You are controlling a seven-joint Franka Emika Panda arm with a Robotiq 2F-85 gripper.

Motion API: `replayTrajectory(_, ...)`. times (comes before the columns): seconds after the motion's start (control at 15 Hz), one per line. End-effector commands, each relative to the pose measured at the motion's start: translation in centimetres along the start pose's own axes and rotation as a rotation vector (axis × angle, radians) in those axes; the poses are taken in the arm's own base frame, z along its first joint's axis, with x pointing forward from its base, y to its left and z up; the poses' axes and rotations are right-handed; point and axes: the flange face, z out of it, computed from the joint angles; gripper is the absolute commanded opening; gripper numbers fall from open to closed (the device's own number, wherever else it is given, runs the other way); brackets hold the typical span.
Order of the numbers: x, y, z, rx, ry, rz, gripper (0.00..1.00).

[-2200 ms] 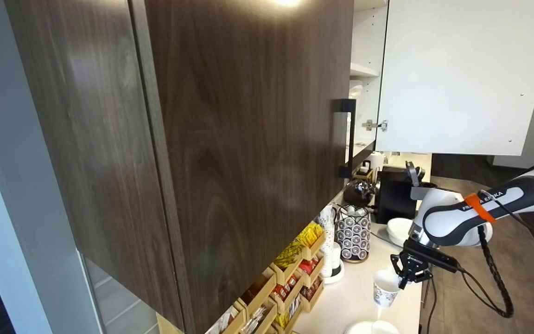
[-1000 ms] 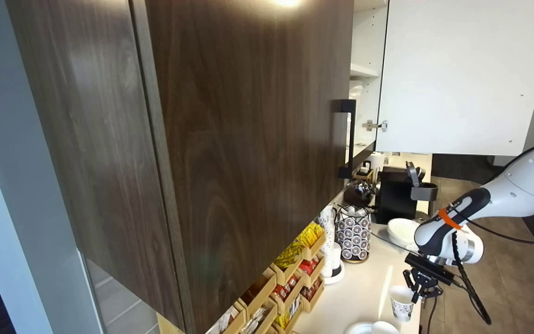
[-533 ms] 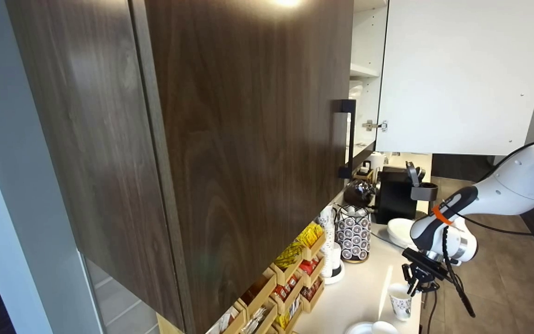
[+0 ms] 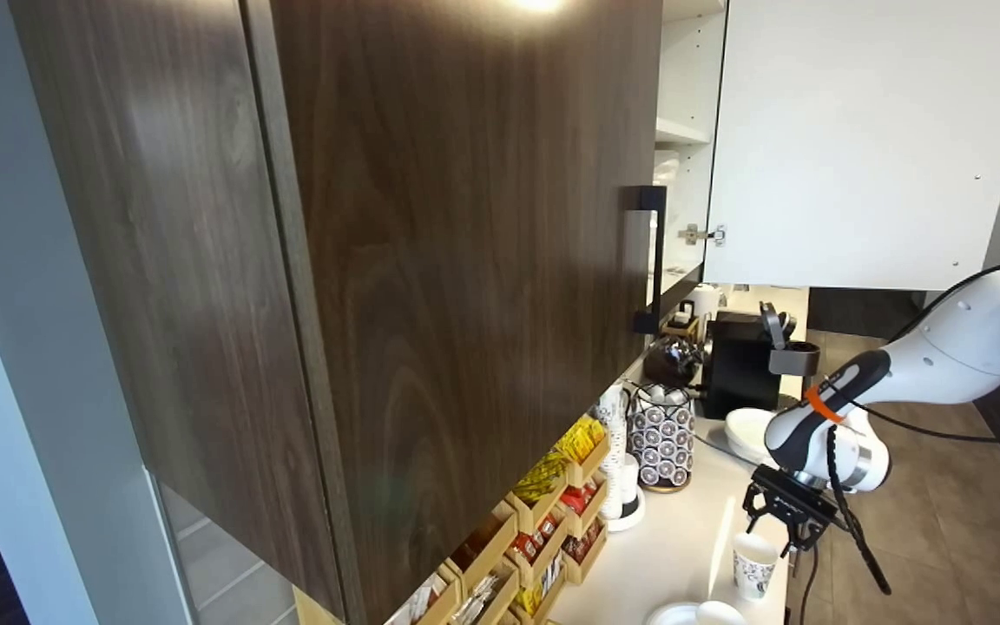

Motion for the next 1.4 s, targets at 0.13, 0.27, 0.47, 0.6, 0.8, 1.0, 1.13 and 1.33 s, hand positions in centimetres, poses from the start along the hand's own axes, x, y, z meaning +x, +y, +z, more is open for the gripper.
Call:
replayTrajectory(0.13, -4.3, 1.2, -0.8, 0.020, 0.088, -0.297, 1.00)
replayTrajectory(0.27, -6.4, 1.5, -1.2, 0.014, 0.086, -0.408, 1.00)
replayTrajectory(0.47, -6.7, 0.4, -0.7, 0.010, 0.073, -0.408, 1.00)
replayTrajectory(0.6, -7.4, 0.7, -1.3, 0.017, 0.075, -0.436, 1.00)
replayTrajectory(0.8, -6.5, 0.8, -1.3, 0.015, 0.058, -0.461, 1.00)
replayTrajectory(1.0, -5.4, 1.6, -0.6, 0.021, -0.009, -0.483, 1.00)
replayTrajectory(1.13, -4.7, 2.3, -0.2, 0.033, -0.052, -0.510, 1.00)
replayTrajectory(1.33, -4.6, 3.4, 1.0, 0.036, -0.112, -0.584, 1.00)
